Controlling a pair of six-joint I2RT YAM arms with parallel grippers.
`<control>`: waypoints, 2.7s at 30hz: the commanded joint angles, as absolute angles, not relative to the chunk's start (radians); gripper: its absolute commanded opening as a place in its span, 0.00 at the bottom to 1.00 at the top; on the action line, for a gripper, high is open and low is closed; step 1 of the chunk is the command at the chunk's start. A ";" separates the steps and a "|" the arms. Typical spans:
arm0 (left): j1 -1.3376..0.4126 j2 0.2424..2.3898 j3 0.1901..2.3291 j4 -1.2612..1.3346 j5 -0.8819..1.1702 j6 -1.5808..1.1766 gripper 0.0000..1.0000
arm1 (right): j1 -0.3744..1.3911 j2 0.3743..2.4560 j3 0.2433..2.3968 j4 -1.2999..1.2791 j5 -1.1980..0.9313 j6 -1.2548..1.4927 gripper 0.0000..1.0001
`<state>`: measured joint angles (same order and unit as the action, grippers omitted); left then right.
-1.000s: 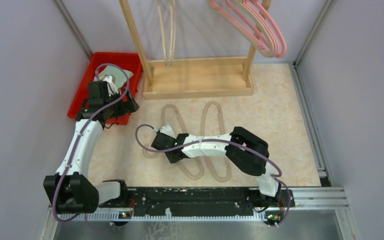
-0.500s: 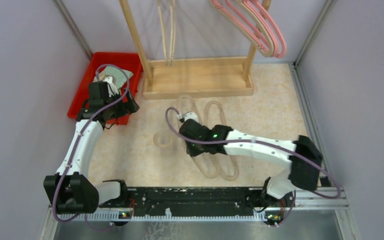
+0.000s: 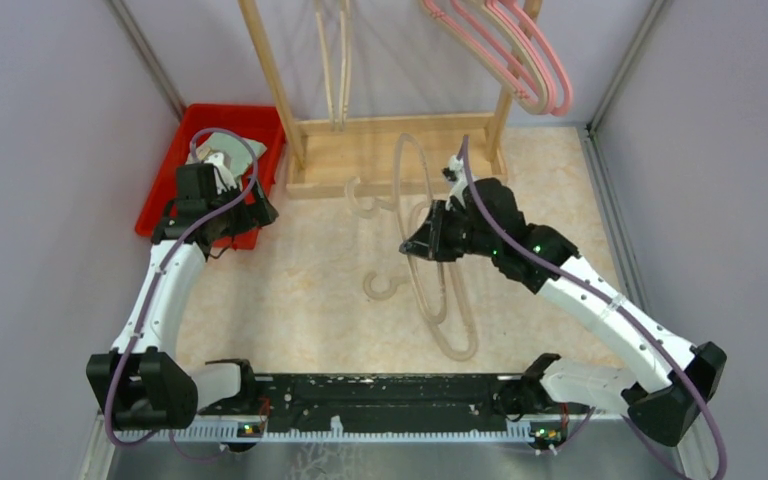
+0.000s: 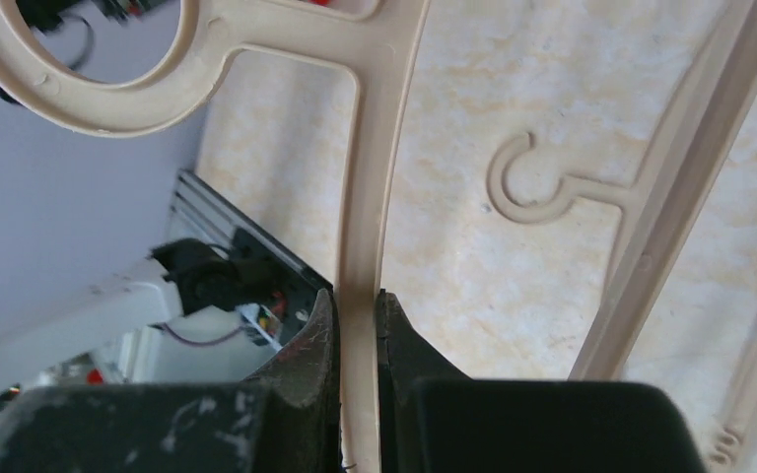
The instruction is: Organize the hangers
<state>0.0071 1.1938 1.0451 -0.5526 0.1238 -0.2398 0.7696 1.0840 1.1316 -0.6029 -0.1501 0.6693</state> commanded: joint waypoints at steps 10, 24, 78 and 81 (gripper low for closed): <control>0.009 1.222 1.105 -0.518 0.136 -0.252 1.00 | 0.481 1.407 1.556 -0.054 -0.628 0.972 0.00; 0.010 1.255 1.145 -0.529 0.111 -0.237 1.00 | 0.378 1.841 2.047 0.160 -0.606 1.278 0.00; 0.022 1.292 1.104 -0.511 0.101 -0.216 1.00 | 0.543 1.128 1.324 -0.638 0.171 0.448 0.94; 0.022 1.303 1.118 -0.512 0.115 -0.206 1.00 | 0.769 1.100 1.185 -0.712 0.397 0.396 0.94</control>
<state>0.0177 1.2858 1.0981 -0.5365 0.0910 -0.2287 0.5560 1.0805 1.3346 -0.5179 0.0837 0.5823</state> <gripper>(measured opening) 0.998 0.936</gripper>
